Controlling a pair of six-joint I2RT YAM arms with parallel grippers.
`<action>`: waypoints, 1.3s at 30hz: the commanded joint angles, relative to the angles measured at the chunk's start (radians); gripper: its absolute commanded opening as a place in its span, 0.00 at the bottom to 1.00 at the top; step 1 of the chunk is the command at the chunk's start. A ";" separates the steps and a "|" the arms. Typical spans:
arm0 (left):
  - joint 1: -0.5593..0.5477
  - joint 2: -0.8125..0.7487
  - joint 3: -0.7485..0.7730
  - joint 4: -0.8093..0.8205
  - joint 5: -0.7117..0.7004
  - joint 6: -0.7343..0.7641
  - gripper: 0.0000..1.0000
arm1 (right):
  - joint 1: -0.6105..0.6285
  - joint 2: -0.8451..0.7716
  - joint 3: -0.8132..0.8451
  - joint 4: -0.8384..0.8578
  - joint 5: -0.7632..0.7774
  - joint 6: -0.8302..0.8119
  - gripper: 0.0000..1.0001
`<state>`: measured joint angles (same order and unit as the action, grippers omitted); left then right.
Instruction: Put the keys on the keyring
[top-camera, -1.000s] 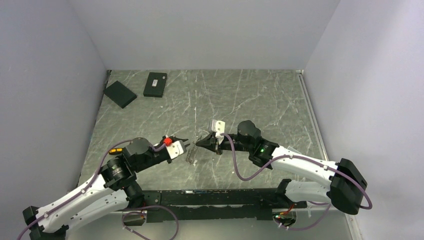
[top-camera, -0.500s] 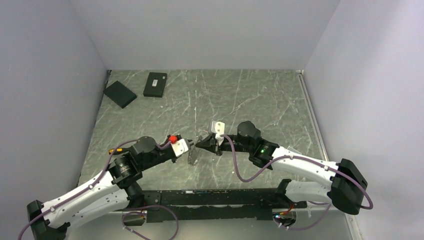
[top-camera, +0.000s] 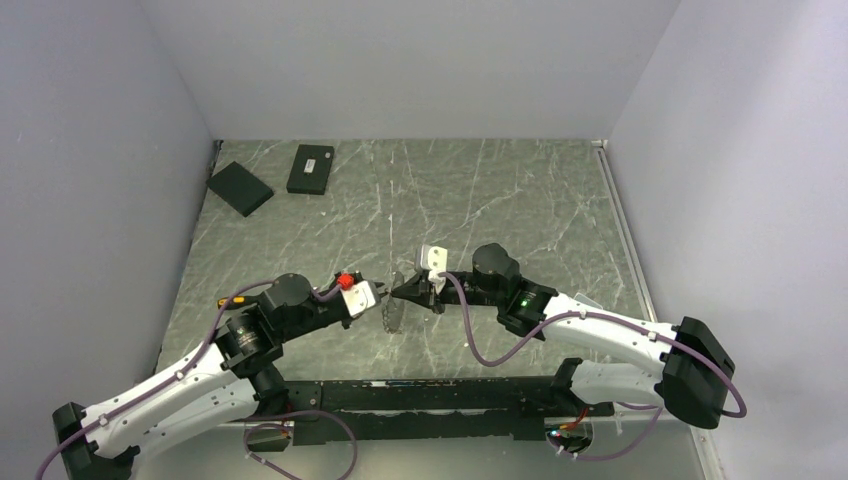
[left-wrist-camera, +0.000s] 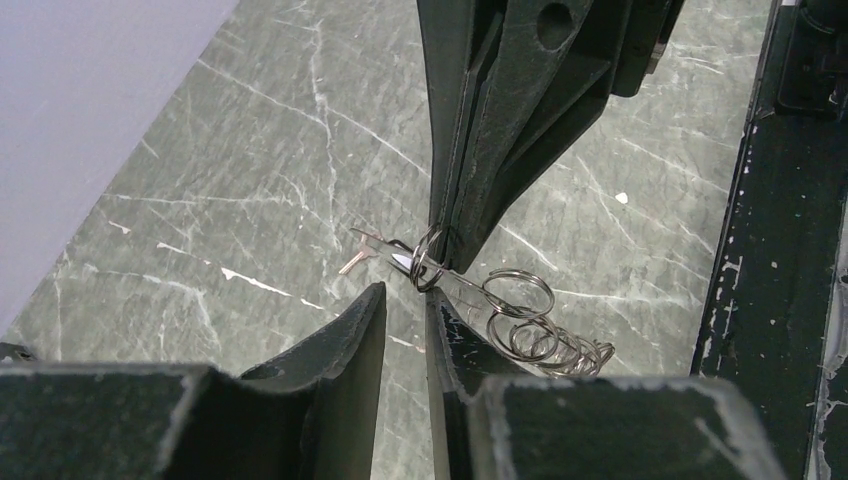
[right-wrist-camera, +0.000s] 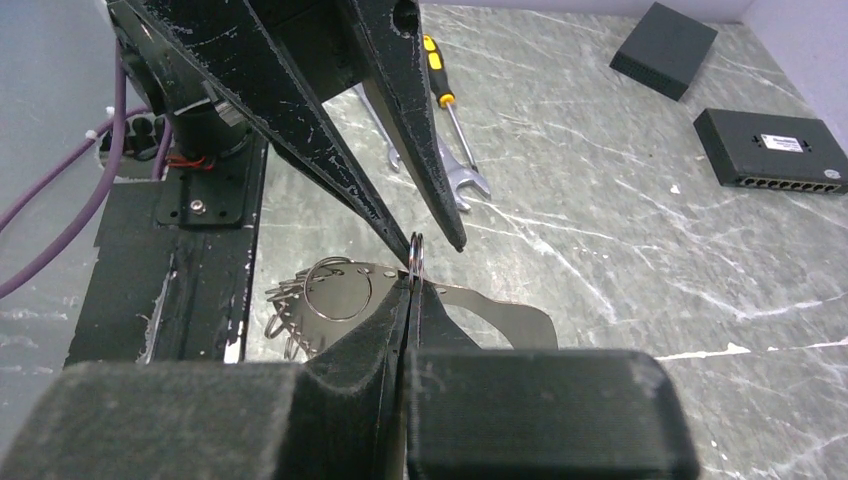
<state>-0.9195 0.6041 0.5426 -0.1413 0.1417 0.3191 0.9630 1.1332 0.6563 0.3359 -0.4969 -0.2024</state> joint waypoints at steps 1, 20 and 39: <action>-0.001 -0.003 0.022 0.052 0.054 -0.012 0.26 | 0.010 0.005 0.046 0.018 0.013 -0.023 0.00; 0.001 -0.003 0.015 0.062 0.079 -0.014 0.00 | 0.022 0.004 0.046 0.019 0.021 -0.029 0.00; -0.001 -0.027 -0.019 0.063 0.021 -0.047 0.27 | 0.023 -0.041 0.030 0.044 0.032 -0.020 0.00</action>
<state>-0.9195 0.5732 0.5396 -0.1158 0.1608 0.2928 0.9825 1.1286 0.6624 0.3046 -0.4549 -0.2173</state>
